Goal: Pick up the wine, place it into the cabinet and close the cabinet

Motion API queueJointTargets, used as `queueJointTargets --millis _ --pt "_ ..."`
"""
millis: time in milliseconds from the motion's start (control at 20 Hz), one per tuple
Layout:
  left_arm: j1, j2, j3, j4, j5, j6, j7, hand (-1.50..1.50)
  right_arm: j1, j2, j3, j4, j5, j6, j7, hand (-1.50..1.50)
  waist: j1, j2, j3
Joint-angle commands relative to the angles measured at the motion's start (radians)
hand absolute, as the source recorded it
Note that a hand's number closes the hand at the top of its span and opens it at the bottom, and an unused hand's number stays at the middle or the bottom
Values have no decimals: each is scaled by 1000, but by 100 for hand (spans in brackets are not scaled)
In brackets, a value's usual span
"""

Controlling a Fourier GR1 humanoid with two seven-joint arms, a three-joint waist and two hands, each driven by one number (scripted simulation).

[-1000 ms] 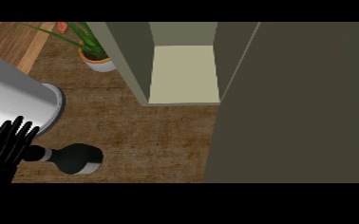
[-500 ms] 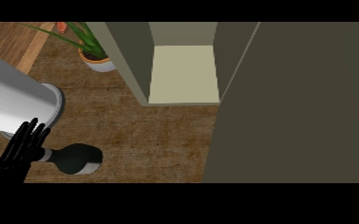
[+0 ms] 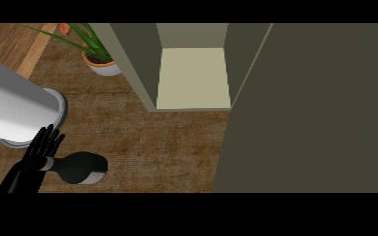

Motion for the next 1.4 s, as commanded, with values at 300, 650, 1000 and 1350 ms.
queueJointTargets --millis 300,650,1000,1350 --pt "-94 20 -54 248 -10 -83 -81 -150 -20 -55 -16 -180 100 -24 124 -150 -1 0 -1" --pt "-148 -6 -112 324 -48 -29 -141 -150 4 -70 -8 -156 80 -33 45 -150 0 1 0" --pt "-176 37 -96 390 -3 -59 -212 -150 27 -88 62 -175 130 -79 50 -150 -8 -2 -1" --pt "-181 45 -114 409 25 -76 -234 150 11 -115 32 -143 107 -85 27 -150 5 -1 1"
